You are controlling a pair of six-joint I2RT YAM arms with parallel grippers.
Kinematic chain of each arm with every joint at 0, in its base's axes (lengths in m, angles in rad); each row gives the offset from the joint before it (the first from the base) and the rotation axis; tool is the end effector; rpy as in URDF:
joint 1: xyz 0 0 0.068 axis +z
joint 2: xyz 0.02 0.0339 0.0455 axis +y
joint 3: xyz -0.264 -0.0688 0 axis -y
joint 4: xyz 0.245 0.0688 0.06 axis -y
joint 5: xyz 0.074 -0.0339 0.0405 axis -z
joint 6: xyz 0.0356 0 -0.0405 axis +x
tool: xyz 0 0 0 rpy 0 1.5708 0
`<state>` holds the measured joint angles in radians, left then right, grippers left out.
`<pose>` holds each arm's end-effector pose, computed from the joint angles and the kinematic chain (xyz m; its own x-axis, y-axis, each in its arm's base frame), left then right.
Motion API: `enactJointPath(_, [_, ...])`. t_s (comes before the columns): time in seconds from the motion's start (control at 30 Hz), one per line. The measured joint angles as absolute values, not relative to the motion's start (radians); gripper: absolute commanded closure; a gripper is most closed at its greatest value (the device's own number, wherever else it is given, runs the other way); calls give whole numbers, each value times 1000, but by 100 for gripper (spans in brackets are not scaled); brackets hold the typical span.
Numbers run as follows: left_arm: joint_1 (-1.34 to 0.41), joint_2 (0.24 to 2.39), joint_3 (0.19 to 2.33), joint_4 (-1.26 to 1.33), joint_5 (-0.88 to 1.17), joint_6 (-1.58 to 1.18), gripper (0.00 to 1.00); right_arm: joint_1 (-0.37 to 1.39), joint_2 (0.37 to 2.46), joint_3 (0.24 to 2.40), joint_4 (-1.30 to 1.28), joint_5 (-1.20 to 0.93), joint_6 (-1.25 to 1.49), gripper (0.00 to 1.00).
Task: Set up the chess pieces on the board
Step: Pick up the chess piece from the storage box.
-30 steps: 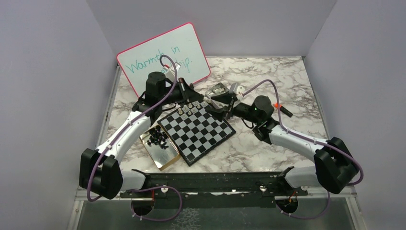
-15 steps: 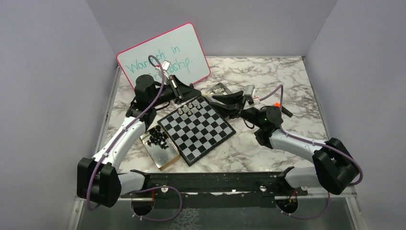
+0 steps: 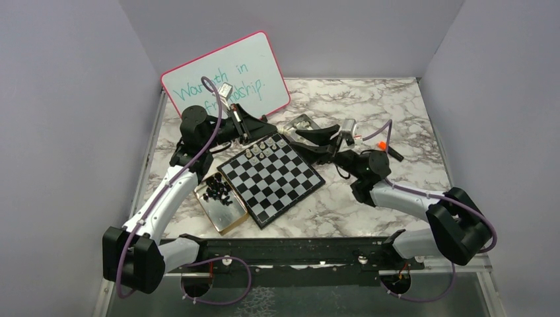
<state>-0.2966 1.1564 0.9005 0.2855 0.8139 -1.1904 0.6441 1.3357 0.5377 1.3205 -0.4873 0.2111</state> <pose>0.2452 -0.1020 0.3541 -0.8211 -0.4158 -0.3911 0.3588 0.1569 -0.9201 0.2010 0.1718 0.2893 0.2110 0.3900 -0.8963 -0.9197 0.3898 -0.0469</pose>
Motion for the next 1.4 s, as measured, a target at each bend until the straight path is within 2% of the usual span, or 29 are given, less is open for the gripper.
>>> enactJointPath(0.2, [-297, 1138, 892, 291, 823, -1198, 100, 644, 1367, 588, 1342, -493, 277, 55])
enactJointPath(0.67, [-297, 1133, 887, 291, 824, -1205, 100, 644, 1420, 620, 1369, -542, 362, 68])
enactJointPath(0.93, [-297, 1133, 887, 291, 823, -1204, 100, 644, 1434, 630, 1388, -553, 387, 93])
enactJointPath(1.03, [-297, 1133, 883, 292, 823, -1203, 100, 642, 1435, 630, 1396, -556, 394, 99])
enactJointPath(1.23, [-295, 1133, 874, 244, 817, -1132, 100, 641, 1425, 630, 1354, -544, 393, 99])
enactJointPath(1.4, [-296, 1133, 941, -11, 713, -902, 100, 641, 1327, 628, 1165, -491, 368, 99])
